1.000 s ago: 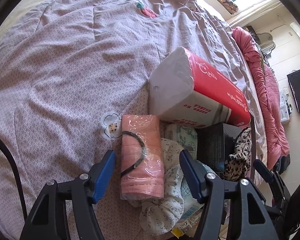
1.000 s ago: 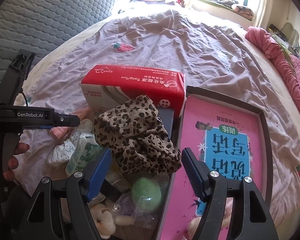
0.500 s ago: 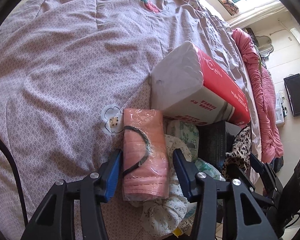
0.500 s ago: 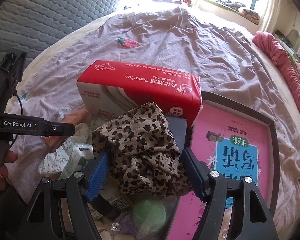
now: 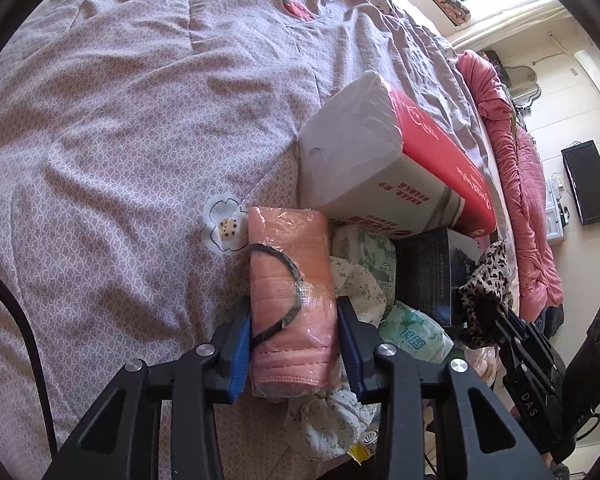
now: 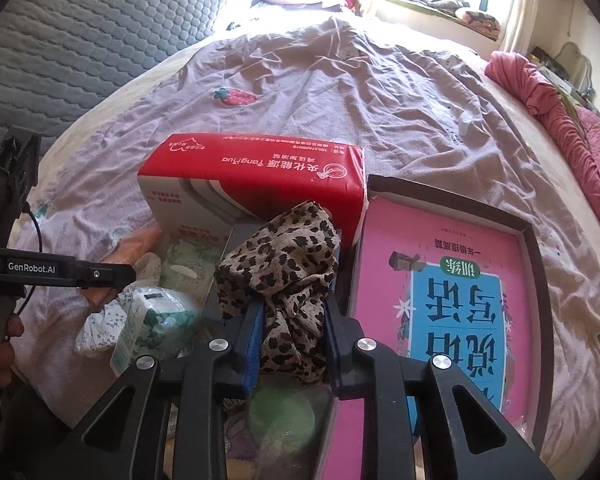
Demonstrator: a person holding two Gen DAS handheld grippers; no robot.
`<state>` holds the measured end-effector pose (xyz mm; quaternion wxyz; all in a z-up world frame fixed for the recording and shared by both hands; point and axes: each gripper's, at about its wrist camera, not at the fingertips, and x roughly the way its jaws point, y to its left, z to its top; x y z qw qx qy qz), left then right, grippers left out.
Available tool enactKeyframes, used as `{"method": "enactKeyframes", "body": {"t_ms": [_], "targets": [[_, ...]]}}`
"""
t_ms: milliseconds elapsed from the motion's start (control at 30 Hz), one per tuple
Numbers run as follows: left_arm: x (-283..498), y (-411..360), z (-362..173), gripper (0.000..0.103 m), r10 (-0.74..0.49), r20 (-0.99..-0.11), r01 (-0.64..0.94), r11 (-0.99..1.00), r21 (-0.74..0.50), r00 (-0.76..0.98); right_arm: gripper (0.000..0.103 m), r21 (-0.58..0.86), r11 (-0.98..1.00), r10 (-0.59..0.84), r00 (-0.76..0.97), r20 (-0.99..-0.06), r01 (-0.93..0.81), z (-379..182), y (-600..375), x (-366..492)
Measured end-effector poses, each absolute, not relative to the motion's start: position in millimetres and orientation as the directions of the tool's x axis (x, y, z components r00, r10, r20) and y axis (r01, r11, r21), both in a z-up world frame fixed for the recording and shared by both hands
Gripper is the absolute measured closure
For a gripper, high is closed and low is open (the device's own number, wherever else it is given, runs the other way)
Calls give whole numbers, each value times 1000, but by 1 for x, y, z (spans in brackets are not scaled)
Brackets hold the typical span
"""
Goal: Organize soft objects
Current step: 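Grasp the pink towel roll with the left tool while the right tool grasps the leopard scrunchie, then lift the towel roll and scrunchie with both tools toward the pink tray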
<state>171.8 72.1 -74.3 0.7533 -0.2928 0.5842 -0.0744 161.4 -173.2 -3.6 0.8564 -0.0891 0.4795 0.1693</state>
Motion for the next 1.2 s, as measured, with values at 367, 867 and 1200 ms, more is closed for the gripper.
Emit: {"method": "enactKeyframes", "body": {"t_ms": [367,867,1200], "targets": [[148,67,-47,64,-430,-838,-180,844,-505,337,82,121,946,270,526,-806,-300,20,-206,146],[121,43,6,64,-398,-822,-81,881,-467,406,82,163,935,324,575,-751,-315,57,-219,115],[103,23,42,64,-382,-804,-25,897,-441,455,82,179,930,348,606,-715,-322,80,-226,99]]}}
